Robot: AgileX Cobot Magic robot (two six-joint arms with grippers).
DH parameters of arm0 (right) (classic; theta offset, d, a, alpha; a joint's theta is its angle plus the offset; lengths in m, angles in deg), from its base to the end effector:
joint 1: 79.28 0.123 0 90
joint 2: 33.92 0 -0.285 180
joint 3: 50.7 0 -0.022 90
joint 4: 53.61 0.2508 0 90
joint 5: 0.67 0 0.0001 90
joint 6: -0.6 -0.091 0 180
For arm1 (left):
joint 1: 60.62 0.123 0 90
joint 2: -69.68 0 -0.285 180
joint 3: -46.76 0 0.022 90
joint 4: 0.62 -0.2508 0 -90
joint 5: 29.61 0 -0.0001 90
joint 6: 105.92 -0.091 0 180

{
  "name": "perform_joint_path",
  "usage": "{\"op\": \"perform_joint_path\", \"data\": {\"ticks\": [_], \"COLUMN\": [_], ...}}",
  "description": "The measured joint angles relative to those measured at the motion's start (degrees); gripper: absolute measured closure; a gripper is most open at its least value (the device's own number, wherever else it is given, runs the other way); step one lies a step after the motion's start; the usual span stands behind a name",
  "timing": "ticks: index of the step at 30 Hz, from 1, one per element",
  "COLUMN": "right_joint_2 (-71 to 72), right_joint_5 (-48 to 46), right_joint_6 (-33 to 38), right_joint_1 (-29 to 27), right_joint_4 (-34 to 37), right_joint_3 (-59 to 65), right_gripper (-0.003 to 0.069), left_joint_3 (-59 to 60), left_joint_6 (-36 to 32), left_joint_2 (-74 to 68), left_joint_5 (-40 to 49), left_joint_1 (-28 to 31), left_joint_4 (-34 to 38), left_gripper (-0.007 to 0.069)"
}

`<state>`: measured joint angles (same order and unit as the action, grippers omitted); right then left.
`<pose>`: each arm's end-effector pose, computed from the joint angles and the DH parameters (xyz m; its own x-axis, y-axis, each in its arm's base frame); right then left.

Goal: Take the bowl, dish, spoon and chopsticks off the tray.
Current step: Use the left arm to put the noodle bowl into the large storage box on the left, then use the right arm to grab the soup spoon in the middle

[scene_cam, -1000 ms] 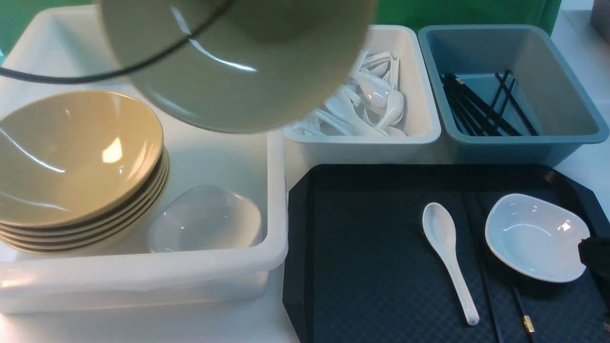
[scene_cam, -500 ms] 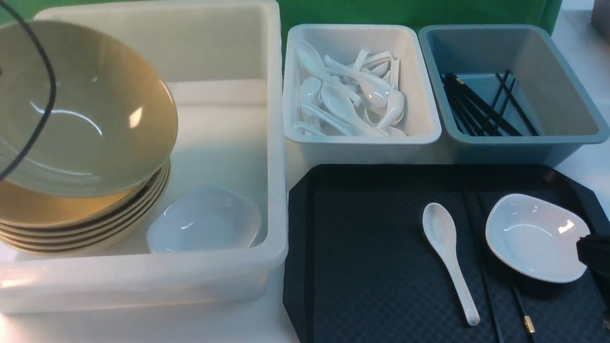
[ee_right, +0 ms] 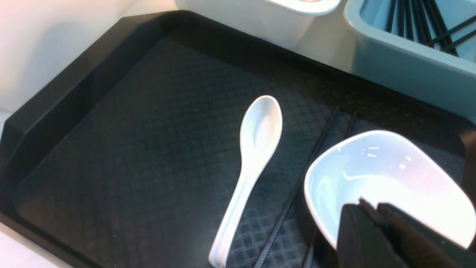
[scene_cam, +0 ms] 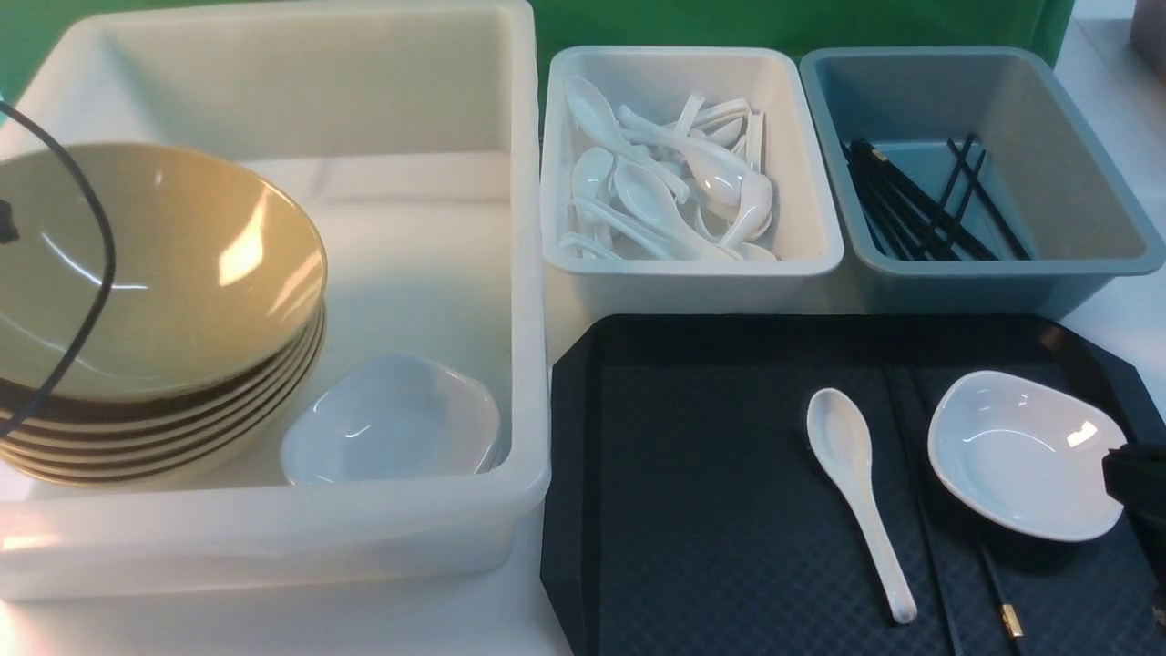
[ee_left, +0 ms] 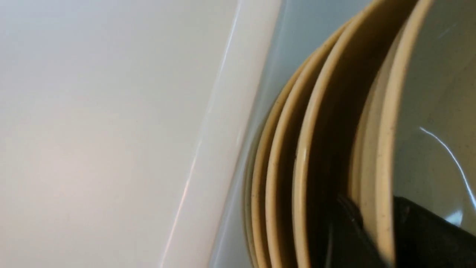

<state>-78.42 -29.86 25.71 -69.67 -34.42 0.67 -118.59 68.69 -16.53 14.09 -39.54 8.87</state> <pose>0.1190 0.0350 0.2691 -0.4990 -0.2274 -0.8363 -0.3713 0.9280 -0.0308 0.2692 0.0926 0.3084 -0.7485 -0.3164 -0.5828 -0.3148 0.9430 -0.1077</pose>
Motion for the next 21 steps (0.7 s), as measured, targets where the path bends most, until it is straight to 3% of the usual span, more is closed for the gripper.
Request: {"op": "perform_joint_path", "data": {"ticks": [4,7,11,15,21], "right_joint_2": [0.00,-0.21,-0.58,-1.18,-7.44], "right_joint_5": [0.14,0.74,2.15,2.60,-0.29], "right_joint_6": [0.00,0.00,-4.44,-7.56,-7.70], "right_joint_1": [0.00,0.00,0.00,0.00,0.00], "right_joint_4": [0.07,0.14,0.14,0.14,0.83], "right_joint_3": [0.26,1.22,2.44,2.48,1.78], "right_gripper": [0.0566,0.0564,0.0559,0.0534,0.0426], "left_joint_3": [-0.09,-1.31,-4.93,-7.35,-3.98], "left_joint_6": [-0.01,-0.01,0.04,-0.55,-9.84], "left_joint_2": [4.14,6.91,12.17,19.15,30.41], "left_joint_5": [2.41,3.46,5.22,6.64,4.01], "left_joint_1": [0.00,0.00,0.00,-1.18,-13.16], "left_joint_4": [0.05,0.16,0.60,4.31,12.69], "left_gripper": [0.0304,0.0232,0.0193,0.0210,0.0388]}}
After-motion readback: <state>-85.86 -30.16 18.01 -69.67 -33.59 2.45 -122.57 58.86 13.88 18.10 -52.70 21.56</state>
